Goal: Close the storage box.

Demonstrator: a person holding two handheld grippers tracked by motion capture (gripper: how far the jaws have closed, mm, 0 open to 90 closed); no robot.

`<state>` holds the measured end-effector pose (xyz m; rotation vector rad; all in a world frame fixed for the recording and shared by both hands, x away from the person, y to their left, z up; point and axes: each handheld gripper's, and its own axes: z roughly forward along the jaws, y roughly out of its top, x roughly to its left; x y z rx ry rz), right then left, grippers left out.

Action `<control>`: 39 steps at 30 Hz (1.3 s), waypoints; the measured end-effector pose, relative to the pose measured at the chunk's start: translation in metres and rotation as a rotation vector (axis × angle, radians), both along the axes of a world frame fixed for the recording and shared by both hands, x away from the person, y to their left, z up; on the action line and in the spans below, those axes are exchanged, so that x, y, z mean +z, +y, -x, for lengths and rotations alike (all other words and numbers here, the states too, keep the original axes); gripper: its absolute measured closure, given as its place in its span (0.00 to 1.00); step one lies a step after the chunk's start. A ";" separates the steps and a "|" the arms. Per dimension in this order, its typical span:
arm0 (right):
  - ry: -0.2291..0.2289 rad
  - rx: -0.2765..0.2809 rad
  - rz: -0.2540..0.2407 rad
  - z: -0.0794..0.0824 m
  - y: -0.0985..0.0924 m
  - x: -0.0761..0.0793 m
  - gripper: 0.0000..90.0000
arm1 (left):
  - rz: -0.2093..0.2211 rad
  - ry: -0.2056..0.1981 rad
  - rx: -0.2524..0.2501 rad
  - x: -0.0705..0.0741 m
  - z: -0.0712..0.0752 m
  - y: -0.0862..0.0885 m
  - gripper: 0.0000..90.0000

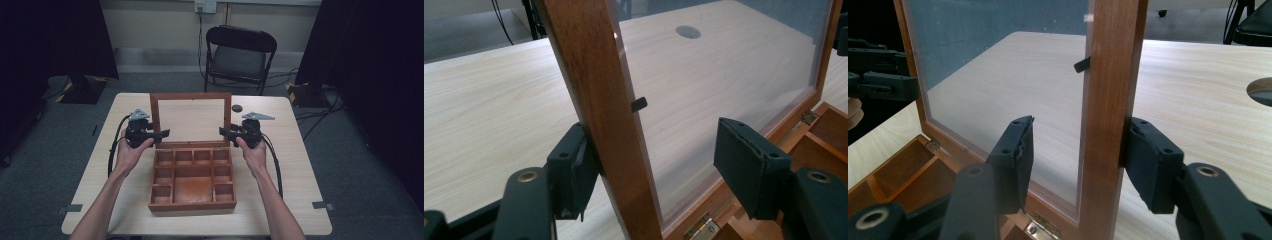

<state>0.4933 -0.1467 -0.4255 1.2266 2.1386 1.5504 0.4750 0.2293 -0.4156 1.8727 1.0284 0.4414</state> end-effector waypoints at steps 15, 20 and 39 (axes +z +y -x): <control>-0.022 0.015 0.024 0.001 0.005 0.006 0.50 | 0.024 -0.029 -0.008 0.002 0.014 0.003 0.40; -0.029 0.023 0.030 0.006 0.003 0.009 0.52 | 0.030 -0.032 -0.010 0.004 0.018 0.000 0.39; -0.051 0.040 0.025 0.030 0.005 0.017 0.54 | 0.019 -0.067 -0.083 0.015 0.025 -0.008 0.41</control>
